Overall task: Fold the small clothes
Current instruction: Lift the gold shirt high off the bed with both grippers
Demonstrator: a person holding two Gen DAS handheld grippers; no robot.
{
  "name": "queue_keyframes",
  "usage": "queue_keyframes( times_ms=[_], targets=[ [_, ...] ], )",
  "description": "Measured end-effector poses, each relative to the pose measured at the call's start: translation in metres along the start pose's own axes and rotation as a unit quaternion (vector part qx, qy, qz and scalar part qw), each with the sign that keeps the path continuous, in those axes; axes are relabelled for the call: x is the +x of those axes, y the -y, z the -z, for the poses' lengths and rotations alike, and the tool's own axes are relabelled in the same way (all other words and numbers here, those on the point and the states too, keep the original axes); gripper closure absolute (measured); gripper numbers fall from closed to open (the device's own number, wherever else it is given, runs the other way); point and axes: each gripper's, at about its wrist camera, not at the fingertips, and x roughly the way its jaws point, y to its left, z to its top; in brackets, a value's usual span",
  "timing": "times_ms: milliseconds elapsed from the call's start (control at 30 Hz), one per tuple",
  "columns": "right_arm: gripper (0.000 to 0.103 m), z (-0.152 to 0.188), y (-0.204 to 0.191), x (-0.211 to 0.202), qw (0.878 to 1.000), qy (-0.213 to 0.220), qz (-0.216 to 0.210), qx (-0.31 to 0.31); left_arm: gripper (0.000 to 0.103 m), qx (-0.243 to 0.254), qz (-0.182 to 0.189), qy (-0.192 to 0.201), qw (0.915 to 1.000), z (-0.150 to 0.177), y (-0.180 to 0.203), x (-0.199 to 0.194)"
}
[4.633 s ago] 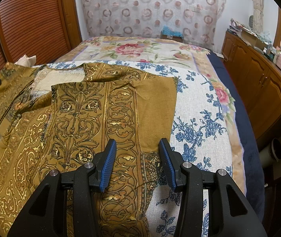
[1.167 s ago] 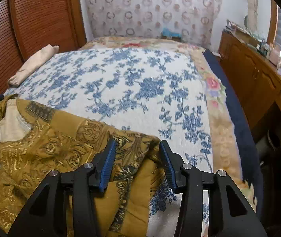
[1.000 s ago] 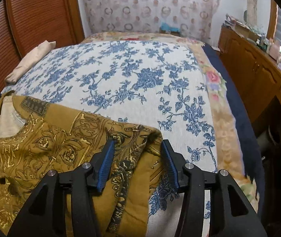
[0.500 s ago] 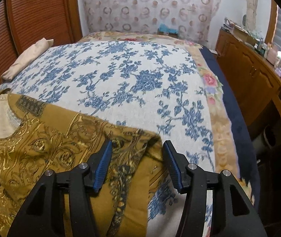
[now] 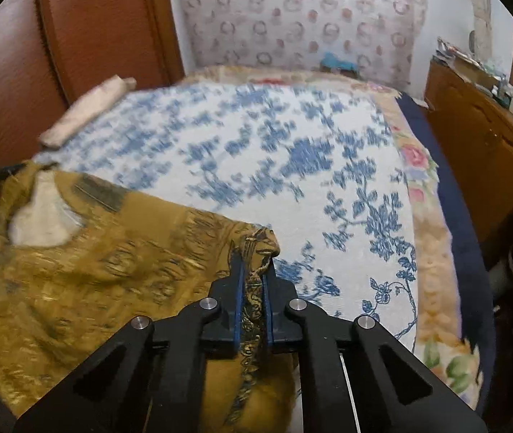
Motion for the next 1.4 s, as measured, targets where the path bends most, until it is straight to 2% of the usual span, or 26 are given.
queue_keyframes(
  times_ms=[233, 300, 467, 667, 1000, 1133, 1233, 1333, 1400],
  targets=[
    [0.099, -0.028, -0.032, -0.075, 0.995, 0.094, -0.035, -0.012, 0.103, 0.031, 0.038, 0.079, 0.9957, -0.031, 0.037, -0.063],
    [0.099, -0.040, -0.041, -0.100, 0.991, 0.123, -0.059, -0.014, 0.103, 0.053, 0.049, 0.108, 0.9915, -0.050, 0.053, -0.083],
    [0.099, -0.068, -0.058, -0.140, 0.986, 0.156, -0.060, -0.031, 0.103, 0.081, 0.055, 0.171, 0.9805, -0.097, 0.076, -0.121],
    [0.099, -0.108, -0.069, -0.205, 0.974, 0.217, -0.040, -0.059, 0.103, 0.092, 0.048, 0.231, 0.9674, -0.145, 0.081, -0.162],
    [0.099, -0.160, -0.077, -0.310, 0.946, 0.312, 0.000, -0.083, 0.103, 0.102, 0.018, 0.315, 0.9435, -0.185, 0.067, -0.232],
    [0.099, -0.177, -0.080, -0.337, 0.937, 0.335, 0.022, -0.094, 0.103, 0.106, 0.005, 0.334, 0.9365, -0.203, 0.063, -0.241],
    [0.099, -0.194, -0.074, -0.336, 0.938, 0.330, 0.042, -0.095, 0.103, 0.101, -0.004, 0.332, 0.9379, -0.212, 0.057, -0.229],
    [0.099, -0.210, -0.059, -0.299, 0.950, 0.292, 0.061, -0.090, 0.103, 0.094, -0.011, 0.305, 0.9476, -0.219, 0.047, -0.197],
    [0.099, -0.214, -0.042, -0.265, 0.959, 0.263, 0.064, -0.080, 0.103, 0.088, -0.019, 0.273, 0.9577, -0.222, 0.036, -0.156]
  ],
)
